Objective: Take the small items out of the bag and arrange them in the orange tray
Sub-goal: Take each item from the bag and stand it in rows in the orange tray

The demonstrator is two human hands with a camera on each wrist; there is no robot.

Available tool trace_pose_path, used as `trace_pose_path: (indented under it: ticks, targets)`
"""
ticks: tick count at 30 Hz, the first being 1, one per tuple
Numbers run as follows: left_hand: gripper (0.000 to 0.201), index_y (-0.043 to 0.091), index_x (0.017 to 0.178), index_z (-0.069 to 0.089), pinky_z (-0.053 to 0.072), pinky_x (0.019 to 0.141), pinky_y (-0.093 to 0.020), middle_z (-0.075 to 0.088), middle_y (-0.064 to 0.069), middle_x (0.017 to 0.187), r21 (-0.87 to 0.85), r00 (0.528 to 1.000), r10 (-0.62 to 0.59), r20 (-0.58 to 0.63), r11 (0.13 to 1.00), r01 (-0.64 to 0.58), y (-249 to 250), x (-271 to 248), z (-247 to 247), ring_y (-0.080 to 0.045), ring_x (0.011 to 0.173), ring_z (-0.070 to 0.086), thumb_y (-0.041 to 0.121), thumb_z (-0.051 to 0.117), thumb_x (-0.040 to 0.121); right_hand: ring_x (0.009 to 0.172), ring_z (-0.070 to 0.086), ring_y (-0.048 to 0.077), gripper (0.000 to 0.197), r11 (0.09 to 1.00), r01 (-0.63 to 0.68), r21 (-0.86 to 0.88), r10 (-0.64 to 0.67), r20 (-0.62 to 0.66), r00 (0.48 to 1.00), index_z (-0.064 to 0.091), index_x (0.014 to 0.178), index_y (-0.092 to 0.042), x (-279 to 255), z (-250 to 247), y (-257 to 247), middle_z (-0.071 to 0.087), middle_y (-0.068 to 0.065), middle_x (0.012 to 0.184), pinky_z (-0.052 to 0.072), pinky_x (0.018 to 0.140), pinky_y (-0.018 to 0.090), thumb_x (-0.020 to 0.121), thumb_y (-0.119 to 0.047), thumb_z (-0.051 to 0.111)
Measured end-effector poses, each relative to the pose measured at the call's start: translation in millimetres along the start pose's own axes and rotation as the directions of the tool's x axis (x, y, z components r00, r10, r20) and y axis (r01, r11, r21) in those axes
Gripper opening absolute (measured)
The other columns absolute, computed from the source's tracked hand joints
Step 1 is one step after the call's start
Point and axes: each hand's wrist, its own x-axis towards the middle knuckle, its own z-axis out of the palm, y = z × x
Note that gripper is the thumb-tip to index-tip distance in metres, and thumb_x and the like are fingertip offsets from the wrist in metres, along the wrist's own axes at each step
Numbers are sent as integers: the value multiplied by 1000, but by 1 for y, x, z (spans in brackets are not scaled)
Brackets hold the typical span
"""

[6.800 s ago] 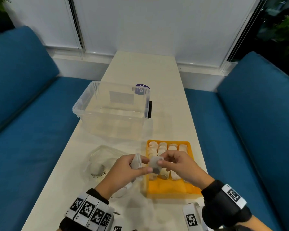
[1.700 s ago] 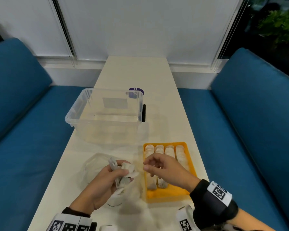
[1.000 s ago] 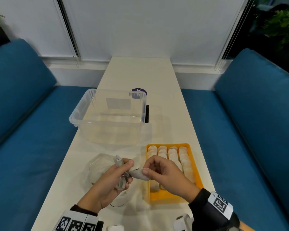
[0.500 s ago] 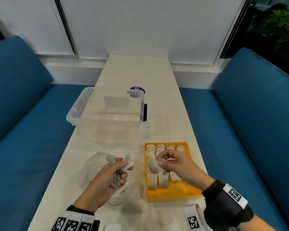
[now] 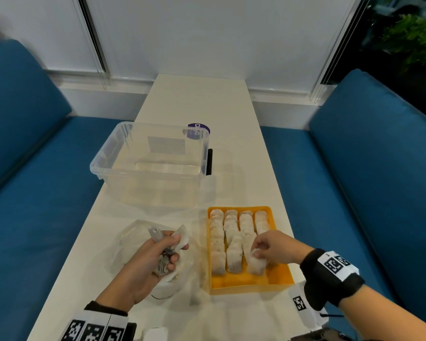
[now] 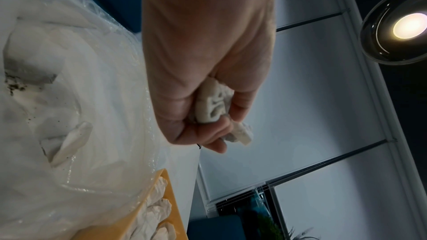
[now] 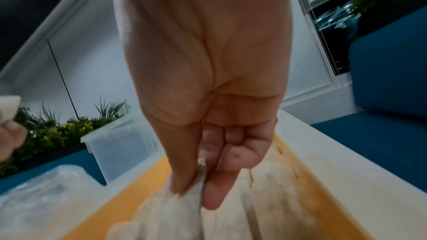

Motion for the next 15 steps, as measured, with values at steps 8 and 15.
trace_pose_path:
  ticks: [8,15]
  targets:
    - [12,4,93,56,38,43,-16,62,-8,79,38,1000,-12,7,999,12,1,1,1,-9,49,43,14,51,93,93,55,14,18,998,-28,-62,26,-34,999,63,108,-19,24,14,5,62,1,107,43,81,21,92,-24,56]
    - [12,5,92,57,39,43,-16,62,-7,79,49,1000,-22,2,999,22,0,2,1,-9,51,42,15,51,93,88,54,13,14,998,-6,-64,-2,-126,992,57,105,-19,27,14,7,54,-4,96,41,76,18,91,-17,58]
